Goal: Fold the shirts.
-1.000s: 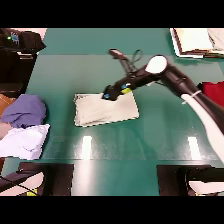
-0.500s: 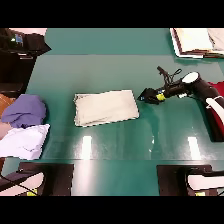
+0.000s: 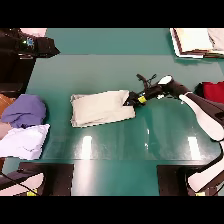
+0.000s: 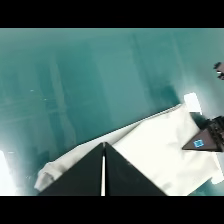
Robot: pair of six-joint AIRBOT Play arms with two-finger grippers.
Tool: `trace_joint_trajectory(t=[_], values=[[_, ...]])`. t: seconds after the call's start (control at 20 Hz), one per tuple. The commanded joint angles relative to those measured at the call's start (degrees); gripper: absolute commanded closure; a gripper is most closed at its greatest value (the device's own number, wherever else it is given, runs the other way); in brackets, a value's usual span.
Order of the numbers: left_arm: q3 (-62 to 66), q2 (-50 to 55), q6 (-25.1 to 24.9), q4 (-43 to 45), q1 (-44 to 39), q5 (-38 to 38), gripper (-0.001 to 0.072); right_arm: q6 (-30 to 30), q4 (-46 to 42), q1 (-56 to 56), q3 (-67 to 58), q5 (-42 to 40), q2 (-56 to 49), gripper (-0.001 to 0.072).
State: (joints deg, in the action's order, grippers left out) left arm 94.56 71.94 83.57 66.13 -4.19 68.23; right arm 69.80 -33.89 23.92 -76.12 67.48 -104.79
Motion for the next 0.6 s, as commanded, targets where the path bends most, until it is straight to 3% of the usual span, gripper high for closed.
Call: trace_joint_trajectory(t=[0.0, 0.3, 0.55], values=[[0.0, 0.07, 0.02, -2.73, -0.52, -1.6, 0.0682, -2.32, 0.68, 1.44, -4.72, 0.55, -1.62, 0.0689], [0.0, 0.07, -0.04, -2.03, -9.7, -4.22, 0.0681, -1.29, -0.2, -14.73, -7.78, -1.4, 11.41, 0.0689], [0.0, 0.09, -0.02, -2.03, -16.04, -8.02, 0.0681, 2.34, -11.45, -37.07, -7.76, -2.51, 22.27, 0.0689]])
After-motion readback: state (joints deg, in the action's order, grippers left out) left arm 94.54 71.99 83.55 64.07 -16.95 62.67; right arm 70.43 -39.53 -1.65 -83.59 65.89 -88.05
